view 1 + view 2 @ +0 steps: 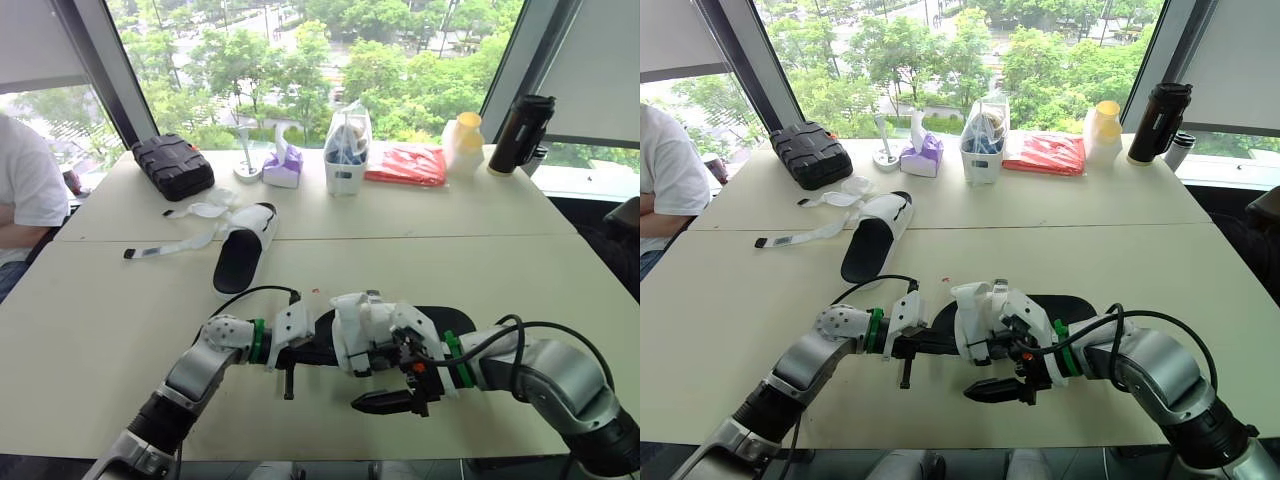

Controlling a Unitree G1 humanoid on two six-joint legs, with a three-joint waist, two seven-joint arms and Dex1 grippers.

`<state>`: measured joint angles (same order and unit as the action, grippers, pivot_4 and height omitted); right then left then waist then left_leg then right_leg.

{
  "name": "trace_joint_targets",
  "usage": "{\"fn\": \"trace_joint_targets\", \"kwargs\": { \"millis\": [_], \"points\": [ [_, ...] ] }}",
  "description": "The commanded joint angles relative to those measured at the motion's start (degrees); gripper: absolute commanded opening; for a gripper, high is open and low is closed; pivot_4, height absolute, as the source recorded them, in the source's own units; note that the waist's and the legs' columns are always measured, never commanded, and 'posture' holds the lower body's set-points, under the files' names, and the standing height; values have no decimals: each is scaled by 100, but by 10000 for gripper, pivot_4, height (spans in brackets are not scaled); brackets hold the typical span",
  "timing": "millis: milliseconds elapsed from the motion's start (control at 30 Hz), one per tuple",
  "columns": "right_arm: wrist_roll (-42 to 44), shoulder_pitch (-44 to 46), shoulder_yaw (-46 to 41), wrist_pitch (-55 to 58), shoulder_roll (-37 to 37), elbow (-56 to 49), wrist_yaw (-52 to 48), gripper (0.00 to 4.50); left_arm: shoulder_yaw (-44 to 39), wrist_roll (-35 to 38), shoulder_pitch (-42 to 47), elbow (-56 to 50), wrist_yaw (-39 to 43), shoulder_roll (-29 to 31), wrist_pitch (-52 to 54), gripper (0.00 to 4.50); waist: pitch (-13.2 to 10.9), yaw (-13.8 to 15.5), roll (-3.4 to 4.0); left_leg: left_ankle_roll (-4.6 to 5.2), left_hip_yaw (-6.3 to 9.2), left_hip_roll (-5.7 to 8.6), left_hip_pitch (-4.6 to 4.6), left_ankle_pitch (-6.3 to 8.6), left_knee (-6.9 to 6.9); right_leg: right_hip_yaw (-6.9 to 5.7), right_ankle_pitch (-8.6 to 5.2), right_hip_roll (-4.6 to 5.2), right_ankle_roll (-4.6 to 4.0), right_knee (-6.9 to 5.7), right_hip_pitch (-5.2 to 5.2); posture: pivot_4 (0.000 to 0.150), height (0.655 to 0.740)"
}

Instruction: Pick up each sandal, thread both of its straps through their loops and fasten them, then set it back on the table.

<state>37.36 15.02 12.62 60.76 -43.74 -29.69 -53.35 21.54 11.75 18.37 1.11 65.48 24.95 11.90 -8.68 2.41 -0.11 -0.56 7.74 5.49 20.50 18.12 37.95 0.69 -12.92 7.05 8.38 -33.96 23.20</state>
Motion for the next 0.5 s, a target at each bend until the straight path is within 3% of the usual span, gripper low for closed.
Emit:
{"fn": "trace_joint_targets", "kwargs": {
  "millis": [33, 67, 267, 500],
  "points": [
    [-51, 184, 38, -154, 83, 49, 53, 33134, 554, -428, -313, 374, 14, 55, 233, 0, 0, 2, 0, 0, 0, 0, 0, 0, 0, 0, -1, 0, 1, 0, 0, 1500, 7400],
    [-106, 187, 93, -171, 71, 84, 64, 30078, 559, -429, -318, 365, 9, 51, 237, 0, 0, 3, 0, 0, 0, 0, 0, 0, 0, 0, -1, 0, 2, 0, 1, 1500, 7400],
    [-277, 192, 248, -282, 88, 253, 75, 256, 563, -433, -309, 373, 11, 26, 234, 0, 0, 11, 0, 2, 1, 2, 3, 3, -1, -1, 4, 1, 2, 5, 6, 1500, 7400],
    [-243, 101, 338, -246, -17, 236, -76, 256, 560, -437, -301, 381, 9, 15, 245, 0, 0, 10, 0, 2, 1, 2, 2, 5, -2, -1, 4, 1, 3, 7, 4, 1500, 7400]
  ]
}}
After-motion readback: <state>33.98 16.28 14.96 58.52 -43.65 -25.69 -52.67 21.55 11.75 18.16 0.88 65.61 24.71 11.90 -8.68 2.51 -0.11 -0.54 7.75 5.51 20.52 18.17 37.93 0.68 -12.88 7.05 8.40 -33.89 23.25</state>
